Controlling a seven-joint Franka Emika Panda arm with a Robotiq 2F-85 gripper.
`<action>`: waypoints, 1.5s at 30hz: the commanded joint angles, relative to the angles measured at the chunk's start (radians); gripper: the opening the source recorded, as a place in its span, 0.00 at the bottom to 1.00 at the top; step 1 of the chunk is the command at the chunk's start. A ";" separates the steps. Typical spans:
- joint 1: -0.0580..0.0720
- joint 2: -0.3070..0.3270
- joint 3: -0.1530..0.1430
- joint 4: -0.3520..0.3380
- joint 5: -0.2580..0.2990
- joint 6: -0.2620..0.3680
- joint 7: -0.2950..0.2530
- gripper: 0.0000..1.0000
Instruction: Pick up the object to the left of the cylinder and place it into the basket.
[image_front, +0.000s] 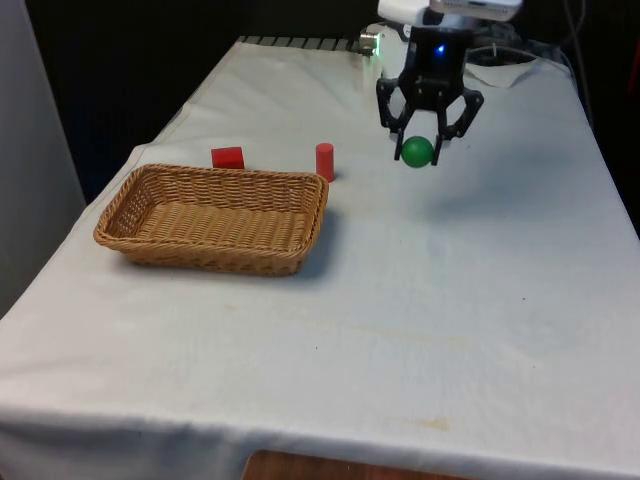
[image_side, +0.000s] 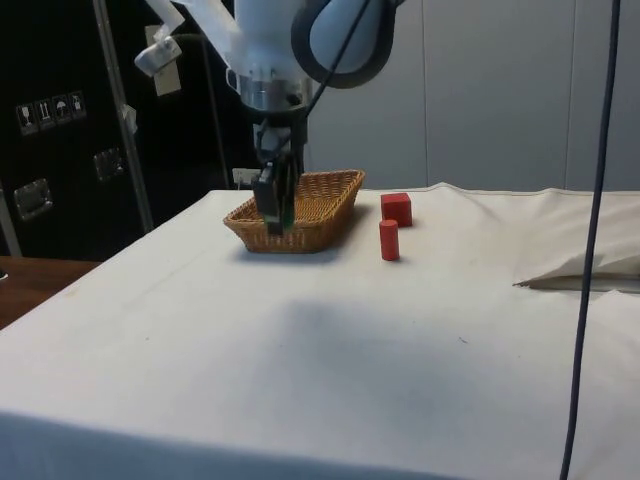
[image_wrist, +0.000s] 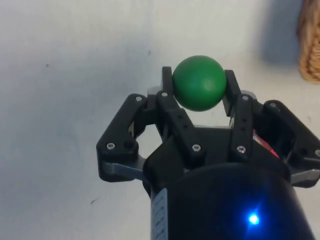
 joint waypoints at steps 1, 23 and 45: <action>-0.009 0.002 0.004 0.006 0.013 -0.005 -0.017 0.00; -0.039 0.041 -0.083 0.060 0.029 0.026 -0.119 0.00; -0.068 0.101 -0.183 0.107 0.122 0.064 -0.282 0.00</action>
